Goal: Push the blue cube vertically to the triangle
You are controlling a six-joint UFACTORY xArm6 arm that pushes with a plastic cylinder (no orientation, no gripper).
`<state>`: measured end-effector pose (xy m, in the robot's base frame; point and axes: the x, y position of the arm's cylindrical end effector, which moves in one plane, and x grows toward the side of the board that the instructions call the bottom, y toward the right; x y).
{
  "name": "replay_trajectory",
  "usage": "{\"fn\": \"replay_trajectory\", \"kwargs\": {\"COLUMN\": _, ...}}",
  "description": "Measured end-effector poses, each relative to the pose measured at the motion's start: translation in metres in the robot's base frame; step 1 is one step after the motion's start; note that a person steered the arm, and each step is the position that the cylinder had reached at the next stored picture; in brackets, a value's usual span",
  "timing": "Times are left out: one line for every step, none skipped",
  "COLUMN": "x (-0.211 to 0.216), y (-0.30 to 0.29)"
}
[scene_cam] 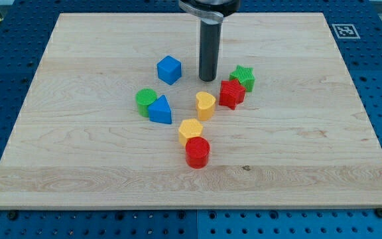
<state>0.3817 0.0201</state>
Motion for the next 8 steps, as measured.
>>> {"fn": "replay_trajectory", "kwargs": {"x": -0.007, "y": -0.018}}
{"fn": "replay_trajectory", "kwargs": {"x": -0.012, "y": -0.033}}
{"fn": "replay_trajectory", "kwargs": {"x": -0.012, "y": -0.035}}
{"fn": "replay_trajectory", "kwargs": {"x": -0.012, "y": -0.037}}
{"fn": "replay_trajectory", "kwargs": {"x": -0.012, "y": -0.039}}
{"fn": "replay_trajectory", "kwargs": {"x": -0.016, "y": -0.052}}
{"fn": "replay_trajectory", "kwargs": {"x": -0.027, "y": -0.078}}
{"fn": "replay_trajectory", "kwargs": {"x": -0.031, "y": -0.082}}
